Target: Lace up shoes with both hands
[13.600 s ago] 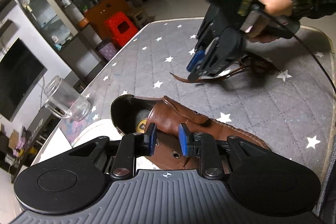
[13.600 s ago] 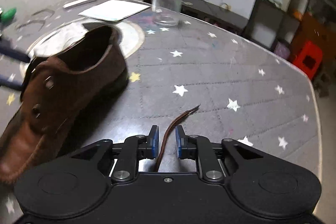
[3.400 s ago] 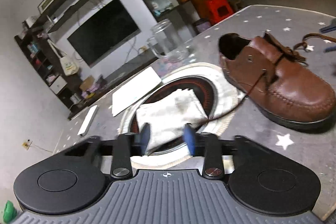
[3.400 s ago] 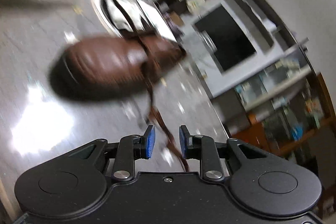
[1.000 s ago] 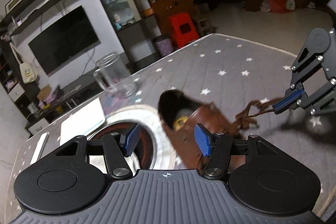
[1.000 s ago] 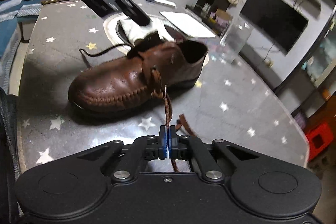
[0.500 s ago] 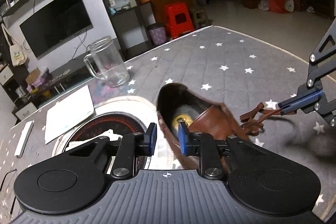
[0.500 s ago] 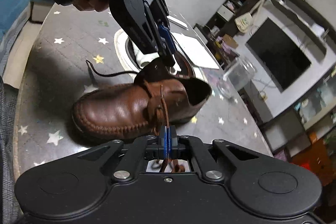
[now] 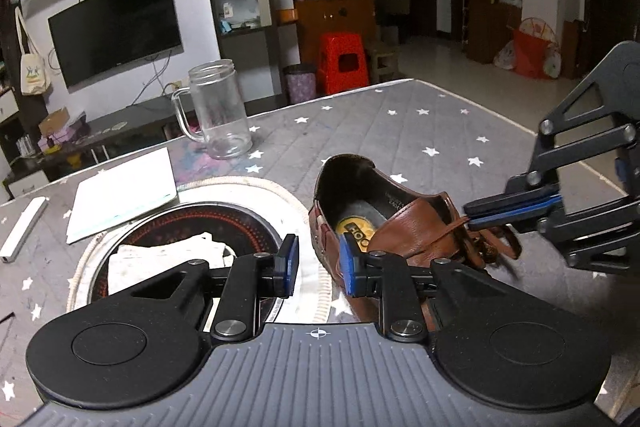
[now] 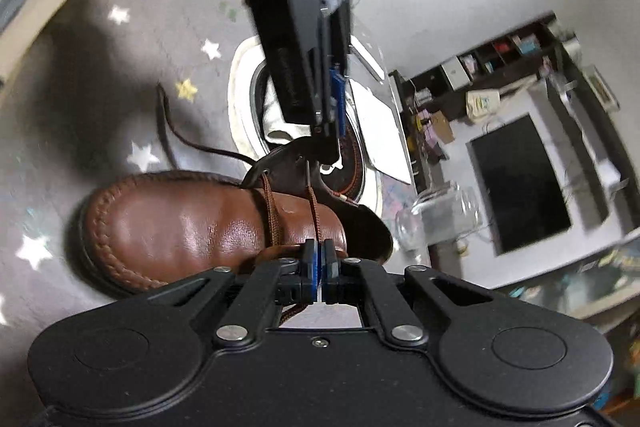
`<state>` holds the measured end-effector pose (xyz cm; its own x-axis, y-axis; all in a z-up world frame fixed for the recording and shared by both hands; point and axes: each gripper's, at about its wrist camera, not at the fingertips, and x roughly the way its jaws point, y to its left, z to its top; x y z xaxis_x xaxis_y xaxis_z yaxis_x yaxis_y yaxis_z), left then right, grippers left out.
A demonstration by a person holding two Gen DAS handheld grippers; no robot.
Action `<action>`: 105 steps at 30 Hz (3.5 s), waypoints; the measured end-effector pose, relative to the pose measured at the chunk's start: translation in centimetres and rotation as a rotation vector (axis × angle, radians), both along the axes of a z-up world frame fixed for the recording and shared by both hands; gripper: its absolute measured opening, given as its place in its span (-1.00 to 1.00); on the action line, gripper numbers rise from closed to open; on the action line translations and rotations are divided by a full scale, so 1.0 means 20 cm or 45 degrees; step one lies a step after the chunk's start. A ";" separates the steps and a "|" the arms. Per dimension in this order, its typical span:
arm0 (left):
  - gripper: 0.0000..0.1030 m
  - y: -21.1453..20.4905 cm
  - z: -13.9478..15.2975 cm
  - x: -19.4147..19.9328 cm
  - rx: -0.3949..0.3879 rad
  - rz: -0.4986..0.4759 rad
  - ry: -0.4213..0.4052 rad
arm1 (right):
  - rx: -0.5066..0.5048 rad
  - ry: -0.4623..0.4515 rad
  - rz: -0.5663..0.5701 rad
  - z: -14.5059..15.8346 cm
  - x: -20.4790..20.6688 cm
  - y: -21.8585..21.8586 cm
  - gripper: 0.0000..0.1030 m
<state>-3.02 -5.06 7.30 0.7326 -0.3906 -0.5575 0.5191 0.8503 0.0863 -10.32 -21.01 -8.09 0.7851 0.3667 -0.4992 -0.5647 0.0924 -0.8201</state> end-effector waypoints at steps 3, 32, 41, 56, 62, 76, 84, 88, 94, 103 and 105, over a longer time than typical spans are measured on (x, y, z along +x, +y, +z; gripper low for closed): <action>-0.52 0.01 0.00 0.00 -0.015 -0.007 -0.003 | -0.081 -0.049 0.032 -0.04 0.01 0.04 -0.97; -0.43 0.04 -0.02 0.00 -0.073 -0.051 -0.019 | -0.297 -0.179 0.057 -0.15 0.10 0.23 -0.97; -0.40 0.05 -0.02 -0.01 -0.072 -0.051 -0.019 | -0.322 -0.195 0.051 -0.15 0.12 0.21 -0.97; -0.39 0.06 -0.01 -0.02 -0.072 -0.050 -0.018 | -0.287 -0.220 0.050 -0.11 0.14 0.24 -0.97; -0.39 0.06 -0.01 -0.02 -0.074 -0.049 -0.017 | -0.276 -0.223 0.042 -0.12 0.13 0.23 -0.97; -0.38 0.07 -0.02 -0.02 -0.071 -0.051 -0.021 | -0.291 -0.191 0.069 -0.16 0.09 0.24 -0.97; -0.38 0.08 -0.02 -0.02 -0.073 -0.052 -0.020 | -0.323 -0.196 0.057 -0.17 0.08 0.22 -0.97; -0.36 0.08 -0.02 -0.02 -0.073 -0.048 -0.020 | -0.329 -0.192 0.065 -0.17 0.07 0.22 -0.97; -0.33 0.07 -0.01 -0.02 -0.078 -0.045 -0.021 | -0.331 -0.179 0.060 -0.19 0.04 0.20 -0.97; -0.33 0.08 0.00 0.01 -0.068 -0.044 -0.020 | -0.322 -0.160 0.082 -0.19 0.02 0.21 -0.97; -0.33 0.08 0.00 0.01 -0.074 -0.054 -0.020 | -0.314 -0.154 0.087 -0.19 0.03 0.21 -0.97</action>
<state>-2.89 -3.40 7.39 0.7232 -0.4527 -0.5216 0.5536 0.8315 0.0459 -9.74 -16.73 -11.85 0.8219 0.2997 -0.4844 -0.4597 -0.1534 -0.8748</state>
